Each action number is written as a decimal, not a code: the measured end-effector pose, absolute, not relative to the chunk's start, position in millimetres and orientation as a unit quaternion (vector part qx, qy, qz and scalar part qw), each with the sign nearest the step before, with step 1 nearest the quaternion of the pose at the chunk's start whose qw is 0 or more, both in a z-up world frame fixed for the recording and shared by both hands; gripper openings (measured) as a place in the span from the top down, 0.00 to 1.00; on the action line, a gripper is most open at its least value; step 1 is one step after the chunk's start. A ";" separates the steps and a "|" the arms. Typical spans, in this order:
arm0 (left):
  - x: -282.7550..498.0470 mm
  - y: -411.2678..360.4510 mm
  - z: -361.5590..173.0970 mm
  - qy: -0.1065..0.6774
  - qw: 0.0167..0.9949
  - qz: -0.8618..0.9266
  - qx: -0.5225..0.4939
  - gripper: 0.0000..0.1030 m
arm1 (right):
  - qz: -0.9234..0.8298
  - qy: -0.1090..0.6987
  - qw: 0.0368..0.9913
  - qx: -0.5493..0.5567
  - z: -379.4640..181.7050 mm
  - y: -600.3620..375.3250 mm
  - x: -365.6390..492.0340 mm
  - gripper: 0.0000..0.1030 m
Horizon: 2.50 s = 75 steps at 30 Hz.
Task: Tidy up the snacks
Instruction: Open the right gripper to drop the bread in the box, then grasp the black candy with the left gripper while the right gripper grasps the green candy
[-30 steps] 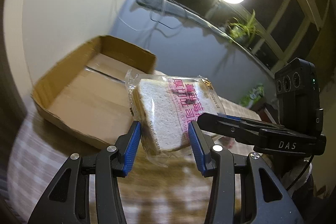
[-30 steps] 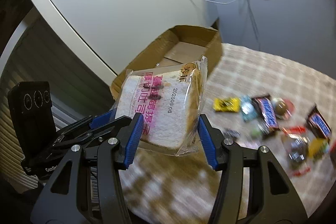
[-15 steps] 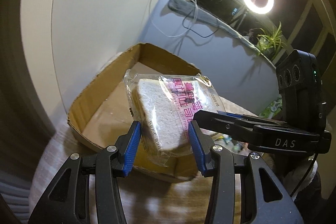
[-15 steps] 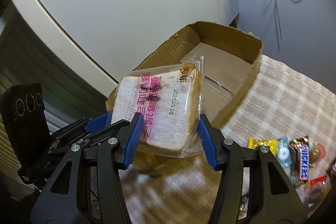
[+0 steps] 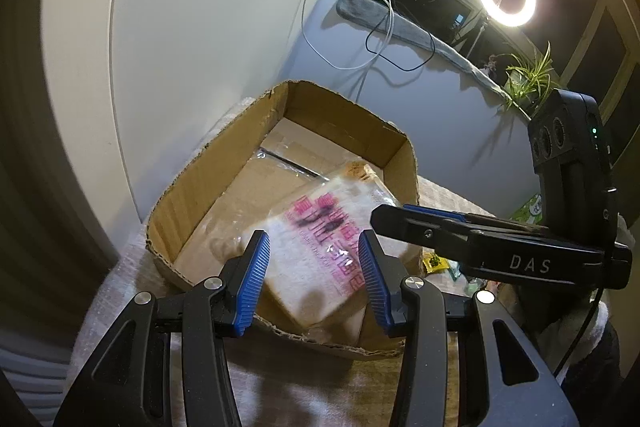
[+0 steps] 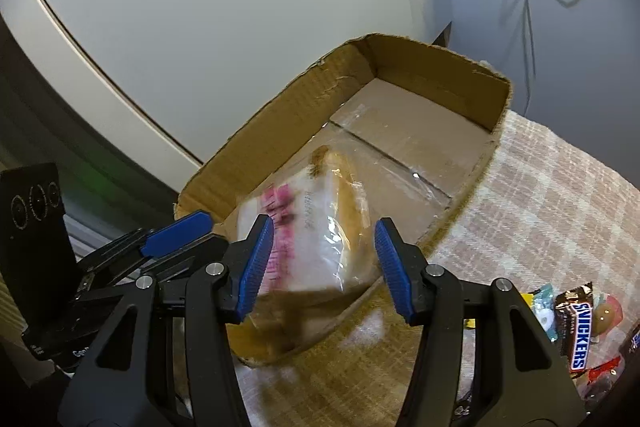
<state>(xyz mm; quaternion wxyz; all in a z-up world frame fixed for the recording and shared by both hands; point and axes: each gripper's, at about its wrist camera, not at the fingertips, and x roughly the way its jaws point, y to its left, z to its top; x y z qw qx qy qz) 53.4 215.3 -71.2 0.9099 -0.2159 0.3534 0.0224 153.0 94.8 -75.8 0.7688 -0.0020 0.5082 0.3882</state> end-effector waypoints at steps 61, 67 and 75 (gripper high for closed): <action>91.3 35.3 -118.6 0.451 0.885 -0.072 -0.089 0.59 | 0.319 0.481 0.807 -0.122 -111.8 -106.6 70.5 0.54; 95.5 32.9 -123.4 0.459 0.881 -0.077 -0.084 0.64 | 0.328 0.491 0.796 -0.132 -120.5 -99.3 81.1 0.58; 100.4 32.0 -124.7 0.459 0.882 -0.077 -0.076 0.75 | 0.336 0.493 0.788 -0.151 -125.0 -90.5 86.6 0.59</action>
